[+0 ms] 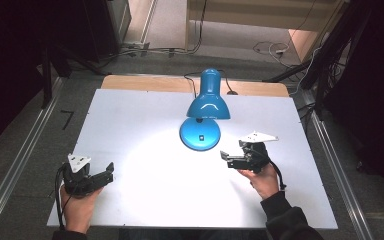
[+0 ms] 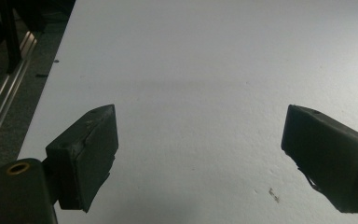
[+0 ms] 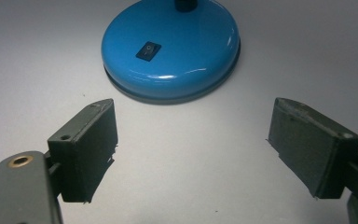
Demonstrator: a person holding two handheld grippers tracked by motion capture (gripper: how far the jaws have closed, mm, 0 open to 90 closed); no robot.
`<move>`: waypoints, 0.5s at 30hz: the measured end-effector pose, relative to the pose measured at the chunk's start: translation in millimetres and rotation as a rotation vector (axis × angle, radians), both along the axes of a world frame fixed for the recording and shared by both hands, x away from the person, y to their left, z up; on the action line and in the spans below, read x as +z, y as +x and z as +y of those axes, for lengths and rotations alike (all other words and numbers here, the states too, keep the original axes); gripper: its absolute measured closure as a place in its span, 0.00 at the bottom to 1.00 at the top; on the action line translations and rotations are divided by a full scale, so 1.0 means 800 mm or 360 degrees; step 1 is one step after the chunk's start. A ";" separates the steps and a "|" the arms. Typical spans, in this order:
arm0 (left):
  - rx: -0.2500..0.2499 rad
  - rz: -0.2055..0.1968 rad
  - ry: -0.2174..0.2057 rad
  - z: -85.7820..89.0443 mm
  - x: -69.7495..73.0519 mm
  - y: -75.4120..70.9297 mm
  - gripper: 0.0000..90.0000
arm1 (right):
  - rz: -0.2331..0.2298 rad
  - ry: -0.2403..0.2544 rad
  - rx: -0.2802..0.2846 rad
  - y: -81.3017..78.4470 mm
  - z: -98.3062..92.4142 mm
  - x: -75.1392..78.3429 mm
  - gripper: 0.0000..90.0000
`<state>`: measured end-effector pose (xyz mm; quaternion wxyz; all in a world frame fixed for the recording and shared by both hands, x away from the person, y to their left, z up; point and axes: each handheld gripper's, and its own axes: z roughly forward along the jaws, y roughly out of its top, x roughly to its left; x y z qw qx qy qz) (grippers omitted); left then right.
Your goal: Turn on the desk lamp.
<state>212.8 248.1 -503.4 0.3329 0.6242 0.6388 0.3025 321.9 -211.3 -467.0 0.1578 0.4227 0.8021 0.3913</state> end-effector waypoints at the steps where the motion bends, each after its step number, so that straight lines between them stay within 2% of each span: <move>1: 0.0000 0.0000 0.0001 0.000 0.000 0.000 0.13 | 0.0001 0.0004 0.0001 0.000 -0.001 0.000 0.16; 15: -0.0002 0.0001 0.0001 0.000 0.000 0.000 0.13 | -0.0008 0.0008 -0.0044 -0.002 -0.015 0.001 0.16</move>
